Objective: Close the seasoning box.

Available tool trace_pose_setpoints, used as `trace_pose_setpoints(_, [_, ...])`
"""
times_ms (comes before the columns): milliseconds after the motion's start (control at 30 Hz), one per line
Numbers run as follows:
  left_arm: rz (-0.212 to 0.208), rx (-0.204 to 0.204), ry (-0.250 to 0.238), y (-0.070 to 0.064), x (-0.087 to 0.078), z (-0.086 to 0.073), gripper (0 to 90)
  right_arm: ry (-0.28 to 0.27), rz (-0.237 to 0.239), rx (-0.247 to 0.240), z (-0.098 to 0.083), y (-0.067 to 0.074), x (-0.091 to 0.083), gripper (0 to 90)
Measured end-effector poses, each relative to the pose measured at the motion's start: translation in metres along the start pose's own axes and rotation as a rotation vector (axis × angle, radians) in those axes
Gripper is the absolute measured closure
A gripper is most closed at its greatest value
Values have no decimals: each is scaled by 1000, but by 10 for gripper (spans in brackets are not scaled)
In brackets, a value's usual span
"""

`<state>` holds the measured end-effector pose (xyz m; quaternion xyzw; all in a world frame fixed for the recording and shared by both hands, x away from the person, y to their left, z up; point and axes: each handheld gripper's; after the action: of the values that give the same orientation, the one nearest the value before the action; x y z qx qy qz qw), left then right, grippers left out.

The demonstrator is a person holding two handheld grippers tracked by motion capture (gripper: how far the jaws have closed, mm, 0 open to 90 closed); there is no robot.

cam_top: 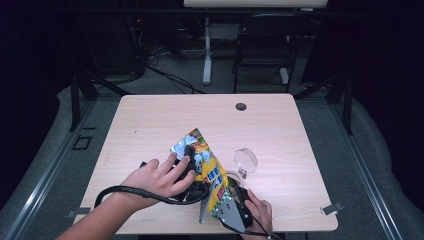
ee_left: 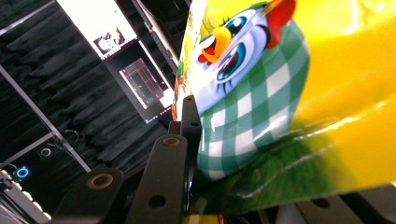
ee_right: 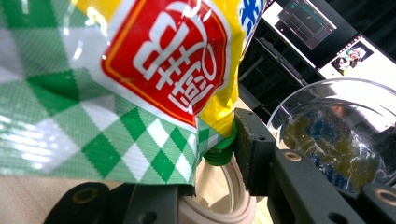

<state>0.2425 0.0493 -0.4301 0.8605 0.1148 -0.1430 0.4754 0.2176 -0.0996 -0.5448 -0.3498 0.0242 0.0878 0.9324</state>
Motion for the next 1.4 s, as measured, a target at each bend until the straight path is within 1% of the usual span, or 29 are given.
trace_pose_setpoints(100, [0, -1, -1, 0, 0, 0, 794, -1, 1, 1, 0, 0, 0, 708])
trace_pose_setpoints(233, [-1, 9, 3, 1, 0, 0, 794, 2, 4, 2, 0, -1, 0, 708])
trace_pose_setpoints(333, [-3, 0, 1, 1, 0, 0, 794, 1, 4, 3, 0, 0, 0, 708])
trace_pose_setpoints(367, [7, 9, 4, 1, 0, 0, 794, 1, 4, 4, 0, 0, 0, 708])
trace_pose_setpoints(400, [-6, 2, 3, 1, 0, 0, 794, 1, 4, 5, 0, -1, 0, 708])
trace_pose_setpoints(567, [-4, 0, 2, 0, 0, 0, 794, 2, 4, 5, 0, -1, 0, 708])
trace_pose_setpoints(600, [-4, 6, 4, 1, 0, 0, 794, 3, 5, 4, 0, -1, 0, 709])
trace_pose_setpoints(700, [-8, 0, 4, 1, 0, 0, 794, 4, 5, 4, 0, -1, 0, 708])
trace_pose_setpoints(733, [-8, 8, 11, 1, 0, 1, 794, 5, 5, 4, 0, -1, 0, 708])
trace_pose_setpoints(767, [7, 15, 11, 2, 0, 1, 794, 5, 5, 5, 0, -1, 0, 708])
trace_pose_setpoints(800, [-2, 12, 10, 1, 0, 1, 794, 6, 8, 4, 0, -1, 1, 708])
trace_pose_setpoints(1000, [1, 17, 10, 2, 0, 1, 794, 8, 9, 4, 0, 0, 1, 708])
trace_pose_setpoints(1100, [2, 3, -4, 1, 0, 1, 794, 9, 9, 2, 0, 0, 1, 708])
trace_pose_setpoints(1233, [1, 1, -6, 1, 0, 2, 794, 8, 10, -1, 0, 0, 1, 707])
trace_pose_setpoints(1267, [1, -8, -16, 1, 1, 2, 794, 6, 7, -1, 0, 0, 1, 707])
trace_pose_setpoints(1400, [0, -7, -16, 1, 1, 2, 794, 5, 8, 5, -1, 0, 1, 707])
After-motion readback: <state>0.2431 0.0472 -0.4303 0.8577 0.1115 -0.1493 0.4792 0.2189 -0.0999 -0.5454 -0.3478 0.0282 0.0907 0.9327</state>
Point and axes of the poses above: each handheld gripper's, and its own axes: x roughly forward along the jaws, z roughly out of its top, y roughly to its left, and after that the axes turned 10 degrees about -z, right-handed
